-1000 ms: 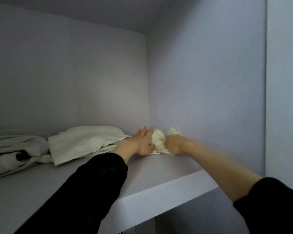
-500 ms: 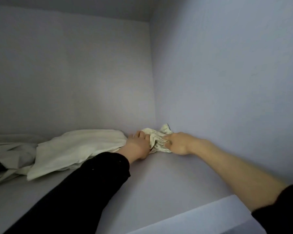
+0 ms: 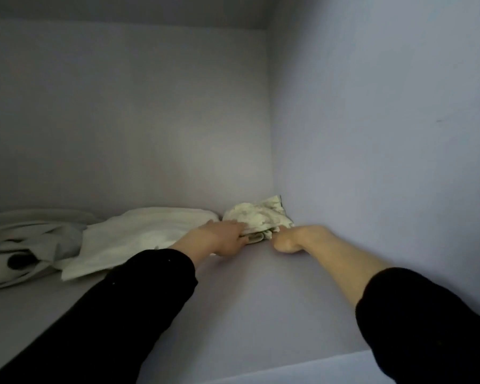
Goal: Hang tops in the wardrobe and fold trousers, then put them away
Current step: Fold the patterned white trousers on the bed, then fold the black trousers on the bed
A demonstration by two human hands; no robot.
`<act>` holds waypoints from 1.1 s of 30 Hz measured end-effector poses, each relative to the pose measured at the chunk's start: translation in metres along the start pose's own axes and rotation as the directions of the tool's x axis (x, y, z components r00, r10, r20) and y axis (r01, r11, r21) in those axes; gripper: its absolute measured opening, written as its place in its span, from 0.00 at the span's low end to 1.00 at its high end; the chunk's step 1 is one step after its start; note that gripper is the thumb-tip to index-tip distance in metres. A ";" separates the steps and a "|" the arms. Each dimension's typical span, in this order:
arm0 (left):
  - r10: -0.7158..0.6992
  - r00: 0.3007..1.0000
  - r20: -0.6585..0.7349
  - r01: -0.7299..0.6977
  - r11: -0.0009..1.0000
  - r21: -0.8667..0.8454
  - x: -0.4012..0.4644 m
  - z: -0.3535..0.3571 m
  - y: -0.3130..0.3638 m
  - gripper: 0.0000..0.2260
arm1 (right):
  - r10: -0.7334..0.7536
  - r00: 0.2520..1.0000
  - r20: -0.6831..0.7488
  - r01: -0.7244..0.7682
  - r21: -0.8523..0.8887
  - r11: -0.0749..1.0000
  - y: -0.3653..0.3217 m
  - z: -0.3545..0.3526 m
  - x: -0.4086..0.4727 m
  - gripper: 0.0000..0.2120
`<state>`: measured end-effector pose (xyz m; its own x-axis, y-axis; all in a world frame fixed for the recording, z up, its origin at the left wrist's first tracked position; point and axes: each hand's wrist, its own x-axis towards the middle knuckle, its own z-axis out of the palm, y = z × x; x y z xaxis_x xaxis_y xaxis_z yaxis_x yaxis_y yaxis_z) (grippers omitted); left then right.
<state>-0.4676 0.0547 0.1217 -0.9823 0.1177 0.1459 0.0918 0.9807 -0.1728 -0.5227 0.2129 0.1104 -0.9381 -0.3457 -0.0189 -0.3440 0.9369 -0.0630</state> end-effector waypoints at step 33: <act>-0.960 -0.089 -0.265 0.672 0.139 -0.727 -0.987 0.079 0.053 0.12 | -0.978 0.152 -0.145 0.772 0.635 0.026 -0.503 0.285 -0.724 0.13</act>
<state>0.4935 -0.0221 -0.1086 0.0426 -0.9104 0.4115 -0.5289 0.3288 0.7824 0.3408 -0.0231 -0.1289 0.1882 -0.9608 0.2034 -0.7077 -0.2763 -0.6503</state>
